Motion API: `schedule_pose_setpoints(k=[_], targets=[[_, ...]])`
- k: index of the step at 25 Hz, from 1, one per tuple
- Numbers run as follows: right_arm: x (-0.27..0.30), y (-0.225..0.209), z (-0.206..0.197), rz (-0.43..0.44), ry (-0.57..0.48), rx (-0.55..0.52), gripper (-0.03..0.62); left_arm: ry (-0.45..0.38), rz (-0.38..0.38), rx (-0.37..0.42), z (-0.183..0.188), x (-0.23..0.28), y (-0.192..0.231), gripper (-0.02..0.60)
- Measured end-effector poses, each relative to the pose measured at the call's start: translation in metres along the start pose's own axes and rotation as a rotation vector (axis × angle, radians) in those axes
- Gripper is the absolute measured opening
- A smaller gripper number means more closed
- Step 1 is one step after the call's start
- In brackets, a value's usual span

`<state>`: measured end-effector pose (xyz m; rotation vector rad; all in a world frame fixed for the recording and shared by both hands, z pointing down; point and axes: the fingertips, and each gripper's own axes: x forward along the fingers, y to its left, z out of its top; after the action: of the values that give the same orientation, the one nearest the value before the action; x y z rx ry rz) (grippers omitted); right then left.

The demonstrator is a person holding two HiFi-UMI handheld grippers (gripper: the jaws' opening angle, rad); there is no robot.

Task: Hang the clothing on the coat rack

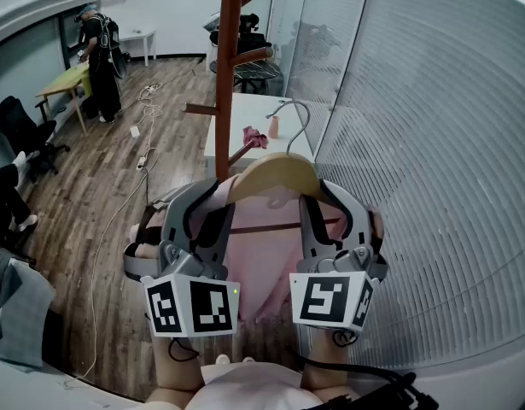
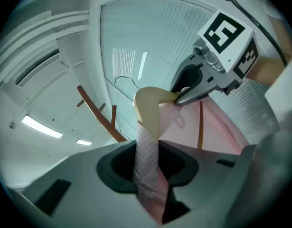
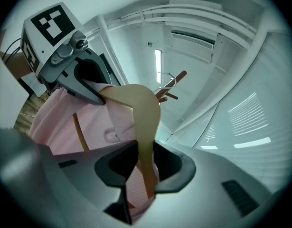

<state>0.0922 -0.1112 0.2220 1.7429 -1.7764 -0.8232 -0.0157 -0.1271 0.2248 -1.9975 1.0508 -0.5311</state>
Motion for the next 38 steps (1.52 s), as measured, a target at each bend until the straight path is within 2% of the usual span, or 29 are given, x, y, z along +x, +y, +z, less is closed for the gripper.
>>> schedule_pose_setpoints(k=[12, 21, 31, 35, 38], targets=[[-0.001, 0.004, -0.001, 0.011, 0.006, -0.009, 0.117, 0.011, -0.005, -0.009, -0.003, -0.002, -0.002, 0.123], [0.003, 0.011, 0.011, 0.010, -0.012, -0.001, 0.118, 0.050, 0.000, -0.002, -0.010, -0.010, 0.008, 0.123], [0.025, -0.004, 0.004, 0.032, -0.048, 0.002, 0.118, 0.082, -0.010, 0.002, -0.004, 0.013, 0.013, 0.123], [0.035, -0.001, 0.008, 0.047, -0.080, -0.063, 0.117, 0.088, 0.014, 0.009, -0.010, 0.016, 0.018, 0.123], [0.038, -0.013, 0.014, 0.055, -0.113, -0.079, 0.117, 0.106, 0.037, 0.017, 0.001, 0.018, 0.027, 0.123]])
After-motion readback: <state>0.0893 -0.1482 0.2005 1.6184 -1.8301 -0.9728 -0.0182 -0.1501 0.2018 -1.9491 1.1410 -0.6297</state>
